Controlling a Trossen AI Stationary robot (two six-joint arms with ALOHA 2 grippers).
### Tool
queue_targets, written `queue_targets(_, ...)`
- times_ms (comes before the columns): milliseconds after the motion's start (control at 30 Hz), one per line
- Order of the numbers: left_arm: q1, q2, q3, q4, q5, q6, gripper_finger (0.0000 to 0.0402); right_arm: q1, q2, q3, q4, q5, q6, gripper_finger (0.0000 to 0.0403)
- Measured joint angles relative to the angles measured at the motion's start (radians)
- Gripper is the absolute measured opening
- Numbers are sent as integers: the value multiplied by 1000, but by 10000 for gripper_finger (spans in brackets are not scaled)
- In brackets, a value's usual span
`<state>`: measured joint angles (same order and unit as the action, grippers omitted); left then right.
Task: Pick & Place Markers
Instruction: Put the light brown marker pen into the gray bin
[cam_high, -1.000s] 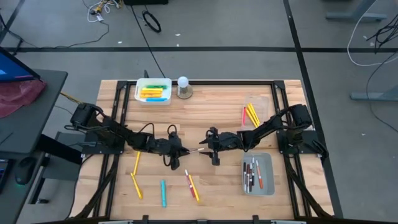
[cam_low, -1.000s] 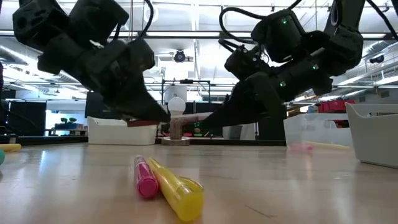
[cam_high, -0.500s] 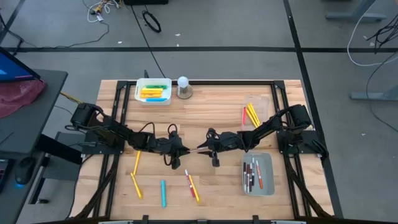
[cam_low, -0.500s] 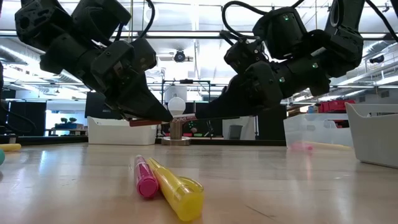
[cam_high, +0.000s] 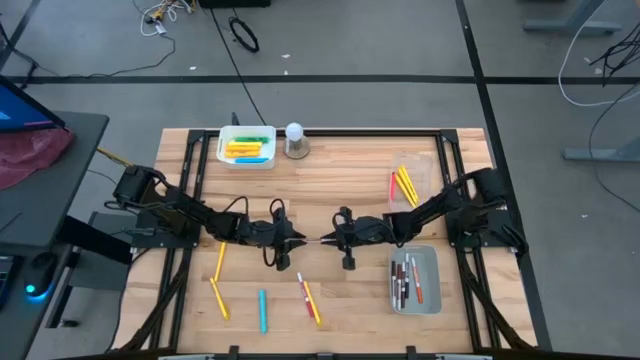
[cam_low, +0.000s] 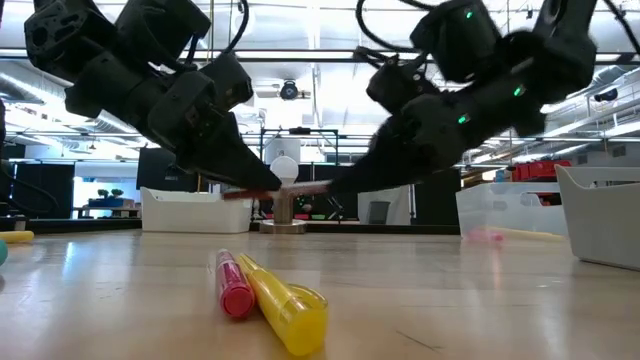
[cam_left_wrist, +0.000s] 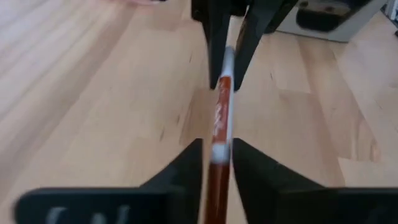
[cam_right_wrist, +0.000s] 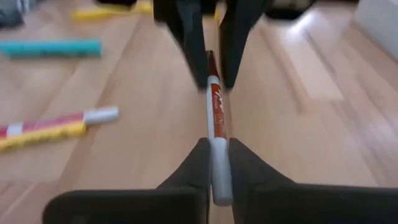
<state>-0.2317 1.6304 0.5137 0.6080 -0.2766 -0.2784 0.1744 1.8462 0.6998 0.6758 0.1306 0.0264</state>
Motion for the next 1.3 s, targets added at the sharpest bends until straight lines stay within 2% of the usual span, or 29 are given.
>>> queue_targets(200,0,-1,0,63,6,119,194,67,-245,34,-472,44,37,21)
queue_targets(333,0,-1,0,70,8,133,241,137,-409,146,-955,84,1,21)
queue_targets(433,0,-1,0,66,8,133,256,203,-486,284,-1347,125,-23,21)
queue_targets(533,0,-1,0,62,10,133,257,263,-523,434,-1670,112,-24,23)
queue_targets(600,0,-1,0,59,9,133,254,294,-533,524,-1831,56,-24,23)
queue_targets(700,0,-1,0,59,4,134,246,329,-537,611,-2016,-84,-2,24)
queue_targets(867,0,-1,0,59,0,134,233,367,-537,607,-2104,-270,98,25)
queue_targets(1033,0,-1,0,59,0,134,225,382,-536,482,-1977,-390,-8,26)
queue_targets(1167,0,-1,0,59,0,134,221,379,-534,363,-1844,-411,-133,27)
queue_targets(1300,0,-1,0,59,-18,134,220,370,-519,286,-1813,-411,-217,27)
